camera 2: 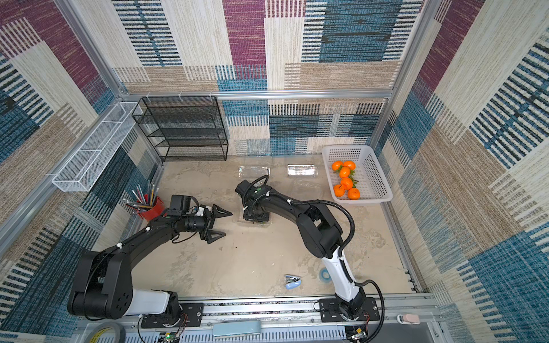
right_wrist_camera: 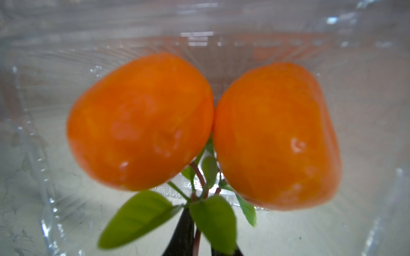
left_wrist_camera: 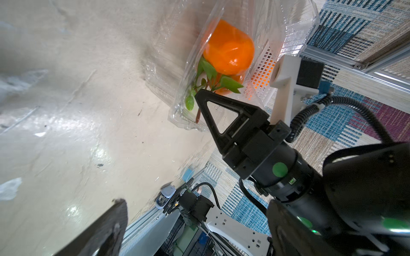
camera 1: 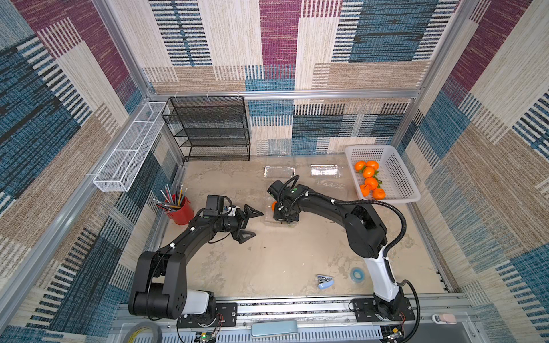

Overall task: Take oranges out of containers
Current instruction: Pick up the orange from the packing box.

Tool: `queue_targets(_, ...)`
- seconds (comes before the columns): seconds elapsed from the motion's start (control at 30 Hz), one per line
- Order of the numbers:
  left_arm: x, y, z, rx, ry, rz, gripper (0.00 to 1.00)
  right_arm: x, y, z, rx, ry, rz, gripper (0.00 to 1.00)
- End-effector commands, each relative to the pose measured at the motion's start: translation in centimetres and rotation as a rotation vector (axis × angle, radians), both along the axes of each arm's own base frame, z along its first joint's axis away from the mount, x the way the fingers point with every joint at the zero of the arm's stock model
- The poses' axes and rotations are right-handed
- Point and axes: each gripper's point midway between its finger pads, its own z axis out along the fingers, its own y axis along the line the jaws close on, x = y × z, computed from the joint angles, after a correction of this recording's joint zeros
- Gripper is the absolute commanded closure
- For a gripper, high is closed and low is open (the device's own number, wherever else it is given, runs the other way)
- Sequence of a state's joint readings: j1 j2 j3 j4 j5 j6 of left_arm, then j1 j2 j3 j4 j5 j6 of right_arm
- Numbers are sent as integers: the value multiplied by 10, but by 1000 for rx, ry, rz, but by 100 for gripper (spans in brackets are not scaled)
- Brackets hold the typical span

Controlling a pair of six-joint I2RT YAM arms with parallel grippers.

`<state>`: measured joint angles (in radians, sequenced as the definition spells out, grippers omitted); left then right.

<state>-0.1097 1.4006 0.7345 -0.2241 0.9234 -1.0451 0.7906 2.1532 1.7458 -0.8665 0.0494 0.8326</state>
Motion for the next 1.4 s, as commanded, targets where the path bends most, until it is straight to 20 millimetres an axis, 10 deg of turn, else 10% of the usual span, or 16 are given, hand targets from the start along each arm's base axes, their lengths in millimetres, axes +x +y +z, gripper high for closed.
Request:
queue_targets(0.0, 1, -3, 6, -27, -19, -9, 1, 4, -2, 13, -11, -32, -7, 87)
queue_targets(0.7, -1, -1, 30, -25, -84, 6, 1, 13, 6, 67, 86, -112, -23, 96)
queue_targets(1.37, 25, -48, 109, -126, -298, -40, 1, 24, -23, 168, 444, -287, -83, 97)
